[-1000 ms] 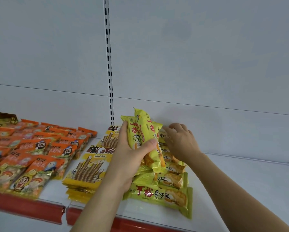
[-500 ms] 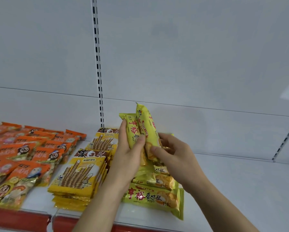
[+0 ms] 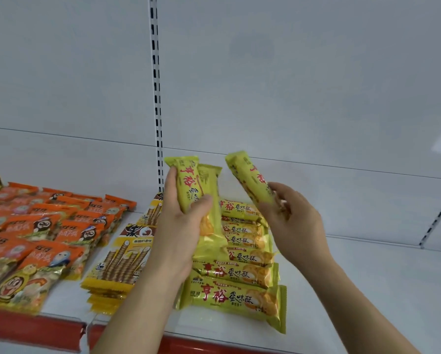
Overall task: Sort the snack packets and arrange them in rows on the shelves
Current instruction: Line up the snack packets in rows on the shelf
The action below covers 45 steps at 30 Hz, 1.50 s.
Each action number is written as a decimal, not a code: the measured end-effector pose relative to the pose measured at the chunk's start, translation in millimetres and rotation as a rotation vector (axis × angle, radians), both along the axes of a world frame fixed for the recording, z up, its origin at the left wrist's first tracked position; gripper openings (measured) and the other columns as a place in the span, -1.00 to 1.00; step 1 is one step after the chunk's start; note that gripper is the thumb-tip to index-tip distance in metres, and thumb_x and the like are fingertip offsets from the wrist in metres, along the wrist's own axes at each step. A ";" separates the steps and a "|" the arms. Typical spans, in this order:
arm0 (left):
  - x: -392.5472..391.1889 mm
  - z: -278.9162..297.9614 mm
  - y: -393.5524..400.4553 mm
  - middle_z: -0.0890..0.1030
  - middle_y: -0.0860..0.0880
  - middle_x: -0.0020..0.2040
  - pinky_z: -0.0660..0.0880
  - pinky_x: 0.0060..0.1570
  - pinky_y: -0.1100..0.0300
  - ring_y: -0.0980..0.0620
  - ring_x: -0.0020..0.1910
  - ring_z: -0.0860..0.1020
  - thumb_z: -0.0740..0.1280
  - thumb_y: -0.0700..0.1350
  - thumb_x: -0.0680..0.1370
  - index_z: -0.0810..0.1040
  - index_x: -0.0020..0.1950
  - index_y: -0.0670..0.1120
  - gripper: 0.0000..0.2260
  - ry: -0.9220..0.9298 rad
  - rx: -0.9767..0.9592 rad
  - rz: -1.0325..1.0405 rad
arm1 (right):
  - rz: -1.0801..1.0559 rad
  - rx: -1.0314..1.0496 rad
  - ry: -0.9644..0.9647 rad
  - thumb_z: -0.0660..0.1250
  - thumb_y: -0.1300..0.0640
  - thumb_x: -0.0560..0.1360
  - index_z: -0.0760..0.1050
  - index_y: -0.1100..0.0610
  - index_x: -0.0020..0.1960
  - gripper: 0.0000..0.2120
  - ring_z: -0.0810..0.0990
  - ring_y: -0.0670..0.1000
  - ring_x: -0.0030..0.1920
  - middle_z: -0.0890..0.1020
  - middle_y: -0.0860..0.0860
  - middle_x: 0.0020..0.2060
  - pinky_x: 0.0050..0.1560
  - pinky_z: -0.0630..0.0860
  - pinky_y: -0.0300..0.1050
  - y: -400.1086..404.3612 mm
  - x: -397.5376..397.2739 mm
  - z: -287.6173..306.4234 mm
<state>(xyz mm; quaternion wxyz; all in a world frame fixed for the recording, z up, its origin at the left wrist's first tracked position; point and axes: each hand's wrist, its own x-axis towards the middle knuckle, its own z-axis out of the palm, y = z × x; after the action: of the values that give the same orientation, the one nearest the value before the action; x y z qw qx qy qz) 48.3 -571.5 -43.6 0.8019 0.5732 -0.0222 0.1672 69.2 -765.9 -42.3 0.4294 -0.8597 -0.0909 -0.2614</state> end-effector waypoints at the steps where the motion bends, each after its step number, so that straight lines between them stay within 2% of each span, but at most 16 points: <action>1: 0.2 0.9 3.9 0.62 0.11 0.34 0.59 0.21 -0.23 -0.04 0.25 0.65 0.40 -0.20 0.62 0.22 0.58 0.36 -0.31 -0.008 -0.012 0.023 | -0.034 -0.106 -0.018 0.40 0.02 0.56 0.53 -0.07 0.33 -0.65 0.57 -0.07 0.05 0.60 -0.13 0.09 0.02 0.46 -0.20 -5.7 6.8 -4.7; 6: -1.0 -3.6 10.2 0.61 0.08 0.37 0.56 0.27 -0.24 -0.05 0.29 0.62 0.44 -0.12 0.58 0.26 0.56 0.35 -0.32 0.003 0.023 0.020 | 0.055 -0.625 -0.136 0.44 0.12 0.51 0.59 0.05 0.28 -0.67 0.55 0.15 0.16 0.65 0.00 0.09 0.17 0.53 0.08 -11.8 43.1 -30.7; 8: -2.1 -7.5 10.4 0.60 0.06 0.37 0.56 0.27 -0.24 -0.06 0.29 0.63 0.45 -0.09 0.54 0.28 0.56 0.34 -0.32 0.014 0.023 0.010 | 0.091 -0.738 -0.152 0.49 0.14 0.46 0.62 0.04 0.25 -0.64 0.57 0.17 0.16 0.66 0.00 0.06 0.18 0.55 0.19 -3.8 52.8 -37.2; 11: -3.7 -12.2 12.3 0.59 0.06 0.38 0.57 0.26 -0.22 -0.05 0.29 0.62 0.41 -0.15 0.61 0.28 0.56 0.34 -0.36 0.017 0.010 0.005 | 0.047 -0.775 -0.128 0.49 0.07 0.47 0.60 -0.03 0.28 -0.62 0.53 0.16 0.25 0.63 0.00 0.13 0.24 0.50 0.20 3.5 59.8 -42.1; 15: -5.3 -16.2 11.8 0.58 0.06 0.40 0.55 0.29 -0.21 -0.05 0.31 0.61 0.40 -0.18 0.62 0.28 0.57 0.32 -0.35 0.035 -0.017 -0.032 | 0.027 -0.822 -0.013 0.31 -0.02 0.59 0.44 -0.13 0.44 -0.59 0.30 0.08 0.44 0.45 -0.03 0.35 0.43 0.28 0.07 2.7 63.1 -38.5; 18: -5.5 -18.3 7.9 0.59 0.08 0.38 0.56 0.27 -0.22 -0.05 0.30 0.62 0.40 -0.17 0.62 0.27 0.57 0.33 -0.36 0.049 -0.011 -0.033 | 0.026 -0.845 0.053 0.27 -0.04 0.61 0.36 -0.13 0.49 -0.55 0.22 0.07 0.49 0.37 -0.03 0.43 0.46 0.23 0.03 7.7 62.9 -33.7; 21: -8.0 -18.4 3.5 0.61 0.11 0.35 0.57 0.26 -0.21 -0.02 0.29 0.63 0.39 -0.19 0.63 0.27 0.58 0.32 -0.35 0.047 -0.011 -0.045 | -0.005 -0.749 0.030 0.27 -0.06 0.62 0.39 -0.04 0.48 -0.55 0.28 0.07 0.46 0.42 0.00 0.41 0.42 0.29 0.02 8.9 50.0 -32.3; 24: -9.7 -18.2 -3.1 0.62 0.16 0.33 0.56 0.29 -0.17 0.05 0.27 0.64 0.41 -0.21 0.61 0.24 0.59 0.32 -0.31 0.039 -0.009 -0.054 | 0.002 -0.275 -0.057 0.29 -0.03 0.62 0.57 0.03 0.30 -0.70 0.52 -0.03 0.22 0.61 -0.06 0.17 0.22 0.44 -0.14 19.5 15.5 -21.8; 27: -11.0 -18.9 -12.5 0.64 0.11 0.31 0.57 0.28 -0.18 0.03 0.24 0.66 0.40 -0.26 0.60 0.23 0.60 0.29 -0.28 0.047 -0.027 -0.060 | 0.183 -0.006 0.214 0.28 -0.08 0.61 0.58 -0.13 0.17 -0.81 0.62 -0.23 -0.06 0.67 -0.21 -0.06 0.02 0.57 -0.21 39.2 -20.4 -9.2; 29: -10.6 -19.4 -17.3 0.63 0.05 0.35 0.56 0.28 -0.20 -0.03 0.27 0.64 0.38 -0.27 0.61 0.23 0.59 0.30 -0.29 0.054 -0.040 -0.074 | 0.235 0.039 0.316 0.26 -0.09 0.60 0.59 -0.13 0.07 -0.85 0.64 -0.21 -0.17 0.68 -0.20 -0.16 -0.09 0.59 -0.17 46.4 -30.8 -7.3; 32: -9.8 -20.6 -23.5 0.65 0.00 0.32 0.55 0.28 -0.26 -0.09 0.25 0.65 0.36 -0.28 0.63 0.25 0.58 0.30 -0.32 0.069 -0.067 -0.104 | 0.202 0.116 0.377 0.29 -0.05 0.57 0.61 0.03 -0.10 -0.80 0.62 -0.06 -0.28 0.67 -0.14 -0.28 -0.17 0.56 -0.05 43.1 -31.6 -6.5; 35: -11.4 -18.7 -26.2 0.65 0.06 0.32 0.54 0.30 -0.24 -0.05 0.26 0.65 0.35 -0.26 0.64 0.23 0.58 0.32 -0.33 0.039 -0.032 -0.077 | 0.138 0.068 0.264 0.34 0.00 0.51 0.63 -0.06 0.01 -0.88 0.66 -0.12 -0.19 0.70 -0.17 -0.20 -0.08 0.62 -0.02 31.9 -27.5 -8.4; 38: -10.4 -14.9 -26.6 0.62 0.07 0.34 0.53 0.32 -0.21 -0.01 0.29 0.62 0.37 -0.24 0.63 0.22 0.59 0.31 -0.33 0.024 -0.053 -0.037 | 0.019 -0.125 0.027 0.41 0.04 0.50 0.52 -0.11 0.22 -0.69 0.60 -0.16 -0.06 0.62 -0.22 0.00 -0.05 0.58 -0.10 23.2 -27.2 -16.1; 40: -10.5 -12.4 -29.8 0.63 0.04 0.33 0.52 0.33 -0.22 -0.02 0.29 0.63 0.37 -0.24 0.63 0.23 0.58 0.30 -0.33 0.021 -0.079 -0.030 | 0.011 -0.285 -0.149 0.45 0.06 0.48 0.49 -0.01 0.32 -0.58 0.54 -0.07 0.07 0.52 -0.15 0.12 0.01 0.54 -0.11 21.9 -25.9 -24.6; 43: -10.4 -12.2 -34.8 0.65 -0.03 0.30 0.54 0.31 -0.21 -0.05 0.25 0.65 0.36 -0.28 0.63 0.24 0.59 0.25 -0.33 0.020 -0.139 -0.014 | 0.131 -0.242 -0.204 0.36 -0.04 0.57 0.49 0.01 0.42 -0.57 0.54 -0.06 0.09 0.46 -0.10 0.17 0.02 0.56 -0.10 19.5 -23.7 -32.1; 45: -10.6 -13.4 -36.8 0.65 -0.05 0.31 0.55 0.28 -0.24 -0.08 0.24 0.66 0.36 -0.27 0.63 0.25 0.58 0.26 -0.34 0.028 -0.191 -0.022 | 0.194 -0.144 -0.147 0.30 -0.05 0.62 0.45 -0.09 0.45 -0.60 0.57 -0.15 0.05 0.50 -0.12 0.21 0.01 0.55 -0.24 18.2 -27.1 -31.4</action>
<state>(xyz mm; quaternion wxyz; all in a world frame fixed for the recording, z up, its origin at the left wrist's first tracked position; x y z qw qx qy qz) 37.6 -608.2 -57.0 0.8548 0.4963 -0.0014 0.1517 42.1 -747.7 -73.7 0.3821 -0.8539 -0.2232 -0.2739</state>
